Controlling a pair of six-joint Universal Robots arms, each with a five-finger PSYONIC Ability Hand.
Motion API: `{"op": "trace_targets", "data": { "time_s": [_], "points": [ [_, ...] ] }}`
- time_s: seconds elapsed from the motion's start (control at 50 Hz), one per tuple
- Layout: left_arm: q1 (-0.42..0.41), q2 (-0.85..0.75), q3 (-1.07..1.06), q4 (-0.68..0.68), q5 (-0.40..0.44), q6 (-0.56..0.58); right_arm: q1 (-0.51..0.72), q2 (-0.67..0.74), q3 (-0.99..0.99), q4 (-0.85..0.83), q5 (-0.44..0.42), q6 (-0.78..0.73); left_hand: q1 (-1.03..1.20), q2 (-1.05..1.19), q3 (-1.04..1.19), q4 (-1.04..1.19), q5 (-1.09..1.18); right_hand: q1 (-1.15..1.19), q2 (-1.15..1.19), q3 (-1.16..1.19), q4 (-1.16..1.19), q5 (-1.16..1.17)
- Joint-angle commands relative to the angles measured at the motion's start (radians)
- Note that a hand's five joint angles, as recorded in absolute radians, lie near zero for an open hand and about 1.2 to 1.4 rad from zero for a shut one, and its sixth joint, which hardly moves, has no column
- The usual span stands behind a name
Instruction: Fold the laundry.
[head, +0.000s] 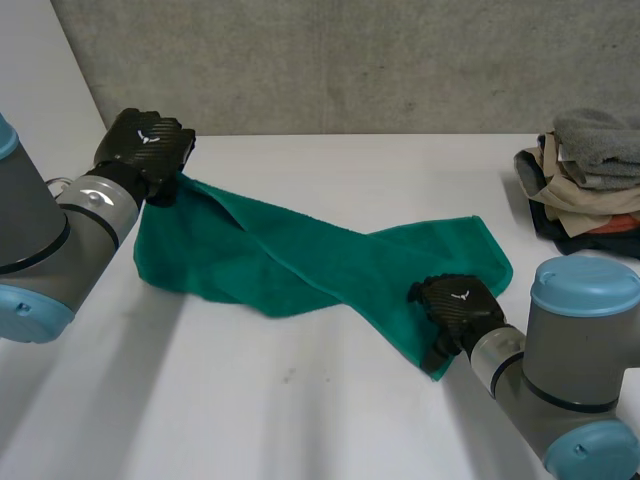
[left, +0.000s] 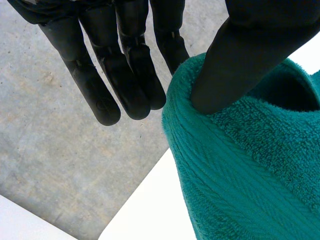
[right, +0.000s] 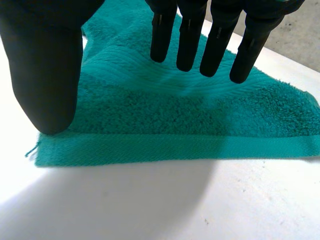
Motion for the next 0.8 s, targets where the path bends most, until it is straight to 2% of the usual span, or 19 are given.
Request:
{"op": "trace_targets", "data": {
  "time_s": [0.02, 0.16, 0.3, 0.36, 0.4, 0.46, 0.52, 0.66, 0.8],
  "points": [
    [0.000, 0.000, -0.001, -0.001, 0.000, 0.000, -0.001, 0.024, -0.025, -0.015, 0.002, -0.005, 0.250, 0.201, 0.203, 0.197, 0.223, 0.175, 0.184, 0.175, 0.172, 0.167],
    [0.001, 0.001, -0.002, -0.003, -0.002, 0.000, -0.001, 0.059, -0.045, -0.082, 0.014, -0.028, 0.250, 0.201, 0.203, 0.197, 0.223, 0.428, 0.436, 0.428, 0.425, 0.420],
    [0.006, 0.004, -0.004, -0.010, -0.003, 0.000, -0.010, 0.064, -0.058, -0.101, 0.037, -0.083, 0.250, 0.201, 0.203, 0.197, 0.223, 0.470, 0.478, 0.469, 0.467, 0.461],
    [0.006, 0.006, -0.013, -0.009, -0.002, 0.000, -0.010, 0.051, -0.077, -0.082, 0.051, -0.086, 0.250, 0.201, 0.203, 0.197, 0.223, 0.329, 0.337, 0.329, 0.326, 0.321],
    [0.006, 0.006, -0.015, -0.009, -0.002, 0.000, -0.003, 0.042, -0.074, -0.053, 0.054, -0.083, 0.250, 0.201, 0.203, 0.197, 0.223, 0.133, 0.141, 0.133, 0.130, 0.125],
    [0.004, 0.010, -0.018, -0.009, -0.002, 0.000, 0.002, 0.015, -0.065, -0.010, 0.054, -0.074, 0.250, 0.201, 0.203, 0.197, 0.223, 0.006, 0.014, 0.006, 0.003, -0.002],
    [0.004, 0.015, -0.021, -0.006, 0.000, 0.000, 0.032, -0.028, -0.054, 0.031, 0.051, -0.009, 0.250, 0.201, 0.203, 0.197, 0.223, -0.144, -0.136, -0.144, -0.147, -0.152],
    [0.004, 0.015, -0.019, -0.003, 0.000, 0.000, 0.071, -0.024, -0.055, 0.053, 0.036, 0.182, 0.250, 0.201, 0.203, 0.197, 0.223, -0.132, -0.124, -0.133, -0.135, -0.141],
    [0.004, 0.015, -0.019, -0.003, 0.000, 0.000, 0.088, 0.064, -0.083, 0.028, 0.048, 0.176, 0.250, 0.201, 0.203, 0.197, 0.223, -0.074, -0.066, -0.074, -0.077, -0.082]
  ]
}}
